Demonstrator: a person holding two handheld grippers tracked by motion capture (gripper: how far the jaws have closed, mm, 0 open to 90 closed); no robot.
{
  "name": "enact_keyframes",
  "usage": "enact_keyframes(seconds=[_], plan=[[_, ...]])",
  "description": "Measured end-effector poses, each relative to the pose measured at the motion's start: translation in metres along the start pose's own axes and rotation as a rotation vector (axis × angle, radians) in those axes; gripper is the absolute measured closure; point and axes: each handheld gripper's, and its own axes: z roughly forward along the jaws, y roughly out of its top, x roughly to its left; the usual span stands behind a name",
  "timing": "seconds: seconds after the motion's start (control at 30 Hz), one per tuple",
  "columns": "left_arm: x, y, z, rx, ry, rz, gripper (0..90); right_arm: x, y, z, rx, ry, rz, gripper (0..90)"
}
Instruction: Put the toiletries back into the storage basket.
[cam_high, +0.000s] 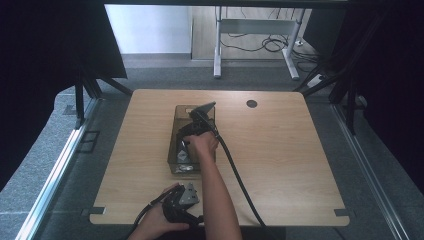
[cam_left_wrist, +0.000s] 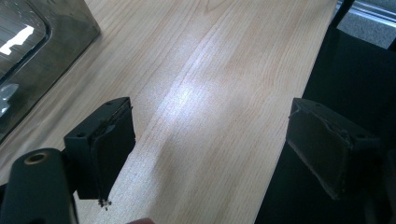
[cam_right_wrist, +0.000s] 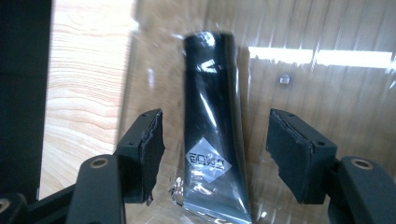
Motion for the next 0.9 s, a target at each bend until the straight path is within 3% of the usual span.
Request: enact_keyframes(seconds=[0.17,0.37,0.57,0.73,0.83,0.9], plan=[[0.002,-0.001,0.0,0.004,0.004,-0.001,15.8,0.0,0.003,-0.02,-0.058,0.036,-0.066,38.0],[0.003,-0.001,-0.001,0.002,0.015,-0.003,15.8,-0.002,0.0,-0.039,-0.097,0.08,-0.194,39.1],[0.004,-0.002,-0.001,0.0,0.03,-0.01,16.0,-0.009,-0.016,-0.061,-0.171,0.135,-0.338,40.4],[0.003,-0.002,-0.003,-0.007,0.042,-0.01,16.0,-0.026,-0.037,-0.076,-0.218,0.176,-0.415,41.1],[0.003,-0.001,-0.002,-0.015,0.045,-0.012,16.5,-0.042,-0.052,-0.084,-0.255,0.209,-0.465,41.6],[0.004,-0.002,-0.002,-0.014,0.047,-0.013,16.5,-0.054,-0.062,-0.09,-0.287,0.207,-0.487,42.0]])
